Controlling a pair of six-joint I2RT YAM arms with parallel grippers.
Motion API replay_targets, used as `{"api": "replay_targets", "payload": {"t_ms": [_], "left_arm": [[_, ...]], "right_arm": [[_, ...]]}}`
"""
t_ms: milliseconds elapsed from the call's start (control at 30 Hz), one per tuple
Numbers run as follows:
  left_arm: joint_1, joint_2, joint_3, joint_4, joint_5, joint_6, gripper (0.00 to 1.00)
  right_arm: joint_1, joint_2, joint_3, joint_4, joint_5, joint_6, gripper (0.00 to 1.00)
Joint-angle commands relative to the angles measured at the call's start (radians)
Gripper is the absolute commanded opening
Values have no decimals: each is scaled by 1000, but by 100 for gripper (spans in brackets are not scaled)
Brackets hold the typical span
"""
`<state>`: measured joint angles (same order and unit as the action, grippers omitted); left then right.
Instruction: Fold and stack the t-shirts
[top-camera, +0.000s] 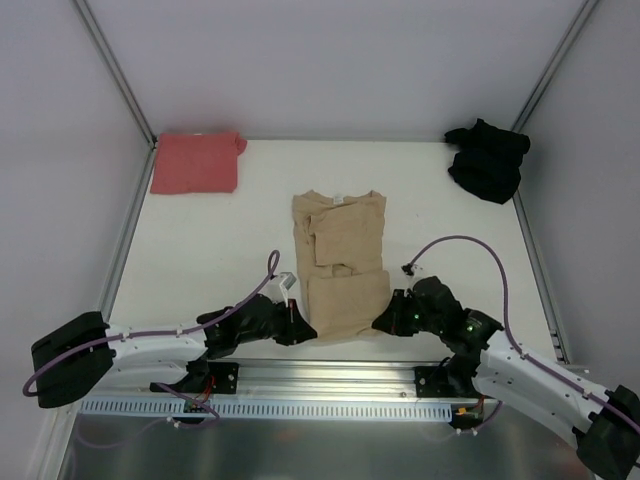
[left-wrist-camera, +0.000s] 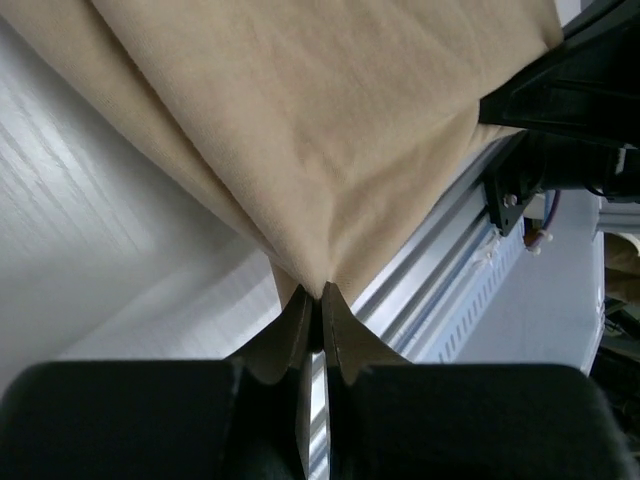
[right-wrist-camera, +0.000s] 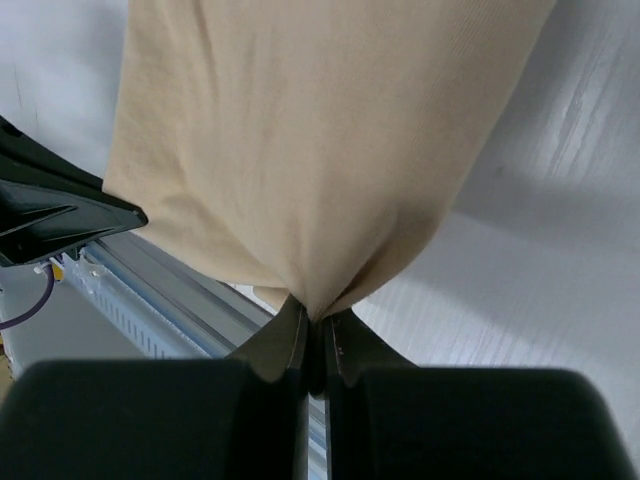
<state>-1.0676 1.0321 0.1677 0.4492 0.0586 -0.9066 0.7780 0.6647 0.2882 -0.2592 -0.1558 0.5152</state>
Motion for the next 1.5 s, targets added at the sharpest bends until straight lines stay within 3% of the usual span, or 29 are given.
{"api": "replay_targets", "payload": {"t_ms": [0,133,267,467,700,1100,1467], "left_arm": [[-55,-84,-11,-79,-134,-55,0],[-69,-164,10,-190,-187,-40,0],[-69,-198,133,-312,-243,38,0],[-68,-100,364,-472,-327,187,0],[-32,31,533,-544,-353,264,0],[245,131,601,-520,-214,363,0],[437,328,814,-514,-69,457,0]], "right_arm": [[44,-75,-6,-126,82,60,0],[47,-74,20,-153,102,46,0],[49,18,153,-169,142,-38,0],[9,248,385,-192,147,-156,0],[-120,417,477,-118,29,-219,0],[-292,644,695,-135,-111,-359,0],[-402,904,963,-187,-217,-425,0]]}}
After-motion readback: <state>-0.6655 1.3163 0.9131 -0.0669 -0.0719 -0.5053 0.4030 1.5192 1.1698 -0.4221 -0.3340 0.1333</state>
